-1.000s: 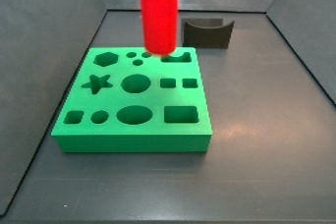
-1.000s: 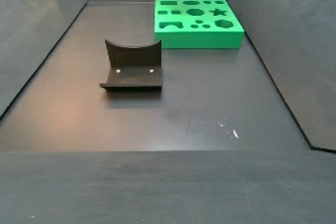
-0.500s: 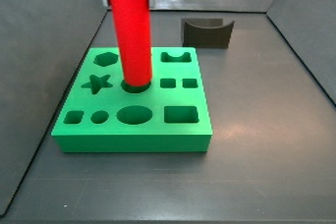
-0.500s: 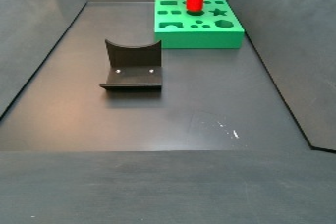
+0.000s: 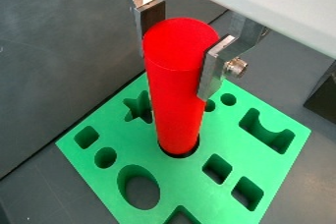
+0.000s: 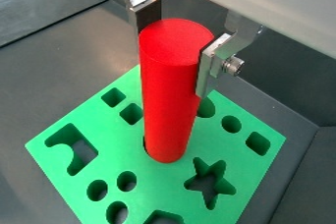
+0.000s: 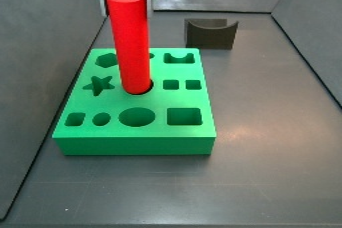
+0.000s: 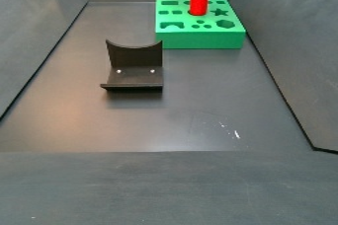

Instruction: Insert the round object.

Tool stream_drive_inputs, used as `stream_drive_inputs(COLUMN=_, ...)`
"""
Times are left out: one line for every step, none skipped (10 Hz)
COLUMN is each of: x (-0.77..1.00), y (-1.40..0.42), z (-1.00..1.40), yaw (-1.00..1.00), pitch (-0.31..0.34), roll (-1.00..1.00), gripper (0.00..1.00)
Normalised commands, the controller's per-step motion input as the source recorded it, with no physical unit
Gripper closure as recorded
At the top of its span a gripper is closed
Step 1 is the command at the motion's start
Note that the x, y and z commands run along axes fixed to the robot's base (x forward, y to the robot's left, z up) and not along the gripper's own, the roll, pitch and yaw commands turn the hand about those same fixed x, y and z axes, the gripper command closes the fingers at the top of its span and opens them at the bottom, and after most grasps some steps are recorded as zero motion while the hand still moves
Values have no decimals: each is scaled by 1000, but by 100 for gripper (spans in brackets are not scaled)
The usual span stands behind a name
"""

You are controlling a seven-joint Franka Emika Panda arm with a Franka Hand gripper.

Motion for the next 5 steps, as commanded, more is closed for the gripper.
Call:
stream_drive_inputs(x=111, y=0, z=-163, yaw=0, pitch=26, roll=0, gripper=100)
stream_drive_inputs(x=194, y=0, z=-189, yaw=0, pitch=50, roll=0, gripper=100)
stream_drive_inputs(x=71, y=0, z=-269, yaw=0, pitch=1, roll=-47, gripper=100)
stream_drive_inputs(x=0, y=0, z=-291, yaw=-43, pitch=0, roll=-166, gripper=100)
stream_drive_inputs(x=0, y=-14, z=-271, yaw=-20, pitch=0, roll=-166, gripper=100)
